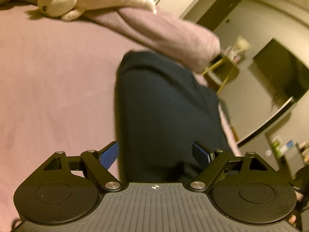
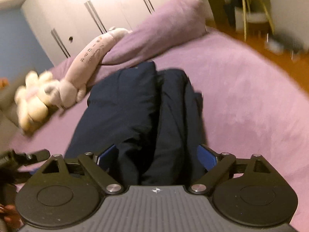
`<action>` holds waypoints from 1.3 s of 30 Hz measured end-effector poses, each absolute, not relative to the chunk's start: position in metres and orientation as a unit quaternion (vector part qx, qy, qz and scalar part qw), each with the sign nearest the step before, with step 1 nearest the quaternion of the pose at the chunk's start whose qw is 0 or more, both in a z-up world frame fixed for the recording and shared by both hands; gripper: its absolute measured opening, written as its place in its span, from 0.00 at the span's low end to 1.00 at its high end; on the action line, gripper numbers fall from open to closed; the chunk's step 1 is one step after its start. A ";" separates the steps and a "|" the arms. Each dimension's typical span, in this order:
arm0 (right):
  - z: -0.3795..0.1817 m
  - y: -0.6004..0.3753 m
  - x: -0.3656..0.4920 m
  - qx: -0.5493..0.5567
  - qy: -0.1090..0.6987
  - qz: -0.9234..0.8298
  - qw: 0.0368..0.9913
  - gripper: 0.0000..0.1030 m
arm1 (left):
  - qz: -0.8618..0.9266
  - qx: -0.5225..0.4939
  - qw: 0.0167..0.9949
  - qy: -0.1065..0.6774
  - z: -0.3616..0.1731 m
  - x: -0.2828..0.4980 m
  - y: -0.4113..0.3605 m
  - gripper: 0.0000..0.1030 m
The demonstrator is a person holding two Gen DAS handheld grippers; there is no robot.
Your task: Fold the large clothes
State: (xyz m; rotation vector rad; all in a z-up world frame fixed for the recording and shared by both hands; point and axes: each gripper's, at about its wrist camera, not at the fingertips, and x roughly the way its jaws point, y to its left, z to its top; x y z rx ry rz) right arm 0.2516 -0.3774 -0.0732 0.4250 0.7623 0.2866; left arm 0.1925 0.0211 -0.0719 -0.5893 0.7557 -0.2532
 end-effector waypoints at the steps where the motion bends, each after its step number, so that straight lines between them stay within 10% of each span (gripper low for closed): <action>1: -0.080 -0.387 0.261 0.237 0.376 0.151 0.883 0.91 | -0.120 -0.291 0.877 0.363 -0.074 0.199 0.027 0.87; 11: -0.146 -0.420 0.344 0.399 0.422 0.181 0.794 0.94 | -0.145 -0.380 0.818 0.406 -0.134 0.283 0.025 0.88; 22: -0.132 -0.393 0.355 0.355 0.404 0.197 0.820 0.58 | -0.130 -0.327 0.841 0.411 -0.112 0.299 0.008 0.62; 34: -0.127 -0.263 0.383 0.338 0.446 0.288 0.777 0.58 | 0.008 -0.234 0.898 0.372 -0.052 0.259 0.085 0.57; 39: -0.118 -0.236 0.370 0.299 0.451 0.270 0.797 0.78 | 0.081 -0.195 0.886 0.412 -0.074 0.253 0.105 0.58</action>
